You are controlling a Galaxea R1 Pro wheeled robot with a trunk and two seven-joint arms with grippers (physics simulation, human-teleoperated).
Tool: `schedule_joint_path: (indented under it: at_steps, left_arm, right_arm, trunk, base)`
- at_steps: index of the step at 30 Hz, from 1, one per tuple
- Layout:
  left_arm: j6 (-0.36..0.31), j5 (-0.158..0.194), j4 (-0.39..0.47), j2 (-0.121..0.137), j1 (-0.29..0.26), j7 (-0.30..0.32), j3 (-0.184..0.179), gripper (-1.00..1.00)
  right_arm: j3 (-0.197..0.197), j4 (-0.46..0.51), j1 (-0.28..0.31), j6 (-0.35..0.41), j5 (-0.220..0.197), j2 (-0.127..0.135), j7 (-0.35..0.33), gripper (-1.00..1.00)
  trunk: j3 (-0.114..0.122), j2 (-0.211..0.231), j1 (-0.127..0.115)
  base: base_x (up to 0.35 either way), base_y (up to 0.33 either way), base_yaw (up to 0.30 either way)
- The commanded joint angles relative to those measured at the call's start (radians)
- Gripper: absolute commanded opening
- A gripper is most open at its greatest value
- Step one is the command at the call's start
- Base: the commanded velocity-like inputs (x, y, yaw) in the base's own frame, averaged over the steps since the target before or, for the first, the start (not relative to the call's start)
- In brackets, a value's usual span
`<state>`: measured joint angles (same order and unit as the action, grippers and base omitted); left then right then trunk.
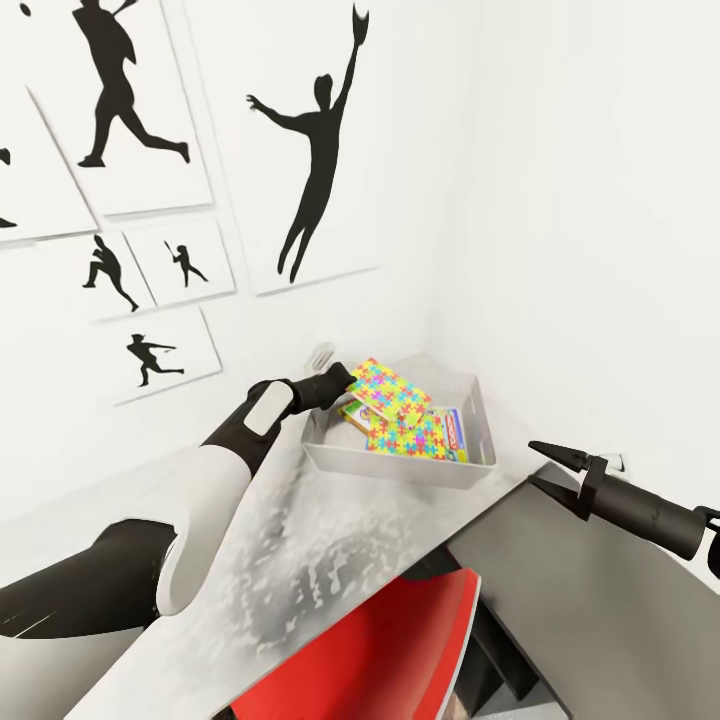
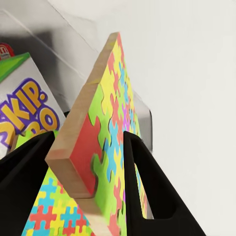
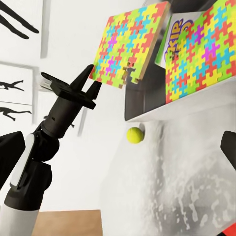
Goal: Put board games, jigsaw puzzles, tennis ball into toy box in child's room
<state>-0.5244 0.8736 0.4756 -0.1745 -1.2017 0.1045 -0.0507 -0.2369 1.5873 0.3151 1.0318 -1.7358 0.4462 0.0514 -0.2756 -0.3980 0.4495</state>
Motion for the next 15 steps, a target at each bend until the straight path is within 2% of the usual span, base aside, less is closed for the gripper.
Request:
schedule_joint_path:
  at_steps: [1,15]
  left_arm:
    - [-0.002,-0.001,0.0,0.0,-0.001,0.001,0.0,-1.0]
    - [0.011,-0.001,0.0,0.0,-0.001,-0.017,0.0,-1.0]
  right_arm:
    - [-0.001,0.0,0.001,0.004,-0.005,0.0,0.005,1.0]
    - [-0.001,0.0,0.001,0.004,-0.005,0.0,0.005,1.0]
  trunk:
    - [-0.003,-0.002,0.001]
    - [-0.022,-0.002,0.001]
  base:
    - [0.0,0.0,0.0]
    - [0.0,0.0,0.0]
